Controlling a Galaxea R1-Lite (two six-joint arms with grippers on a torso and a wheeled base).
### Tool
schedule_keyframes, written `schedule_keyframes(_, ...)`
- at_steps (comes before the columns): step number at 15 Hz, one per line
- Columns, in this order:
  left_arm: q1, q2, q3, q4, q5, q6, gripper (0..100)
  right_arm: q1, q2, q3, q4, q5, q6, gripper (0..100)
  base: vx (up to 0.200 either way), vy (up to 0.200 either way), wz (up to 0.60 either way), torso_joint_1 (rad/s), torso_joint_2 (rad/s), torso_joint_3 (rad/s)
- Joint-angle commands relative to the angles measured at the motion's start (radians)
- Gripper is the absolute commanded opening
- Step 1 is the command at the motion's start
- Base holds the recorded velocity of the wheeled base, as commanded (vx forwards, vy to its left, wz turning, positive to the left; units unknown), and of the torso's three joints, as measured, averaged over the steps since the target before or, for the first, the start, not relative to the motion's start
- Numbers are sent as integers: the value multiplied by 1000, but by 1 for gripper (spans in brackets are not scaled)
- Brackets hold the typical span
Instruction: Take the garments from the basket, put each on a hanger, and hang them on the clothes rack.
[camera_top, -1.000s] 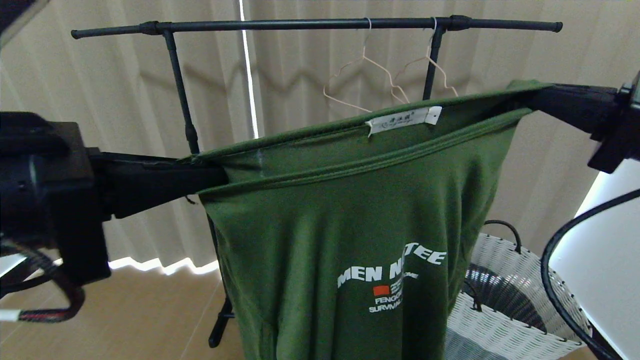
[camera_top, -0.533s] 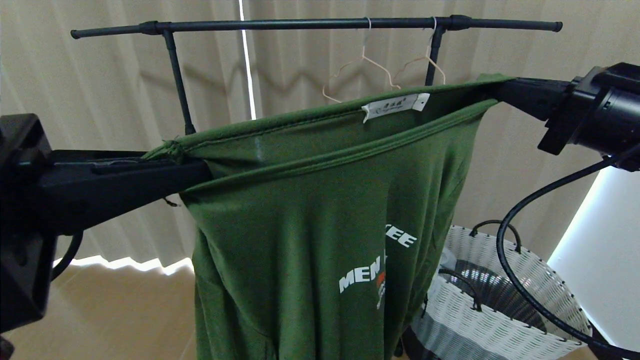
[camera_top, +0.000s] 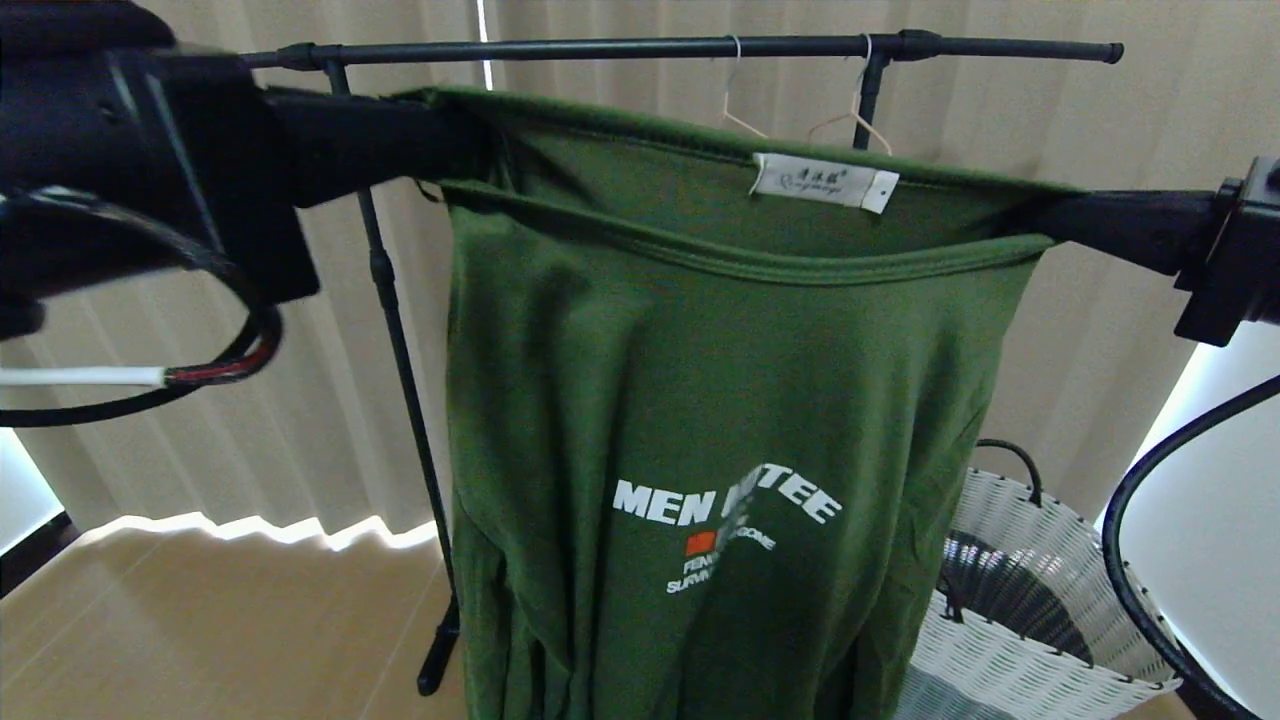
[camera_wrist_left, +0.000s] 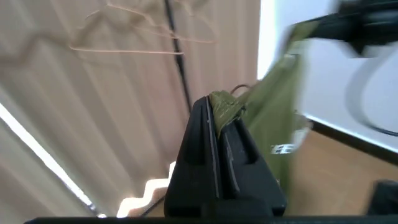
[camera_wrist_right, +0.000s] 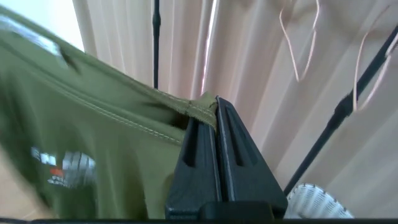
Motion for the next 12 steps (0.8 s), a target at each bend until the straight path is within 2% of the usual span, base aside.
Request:
schedule_keyframes(1, 13, 95, 14, -9, 37, 5, 0, 1, -14, 14, -2, 1, -2, 0, 0, 0, 0, 0, 0, 0)
schedule_keyframes(12, 50, 79, 37, -7, 62, 22, 0, -4, -58, 23, 1, 0, -4, 0, 0, 0, 0, 0, 0, 0)
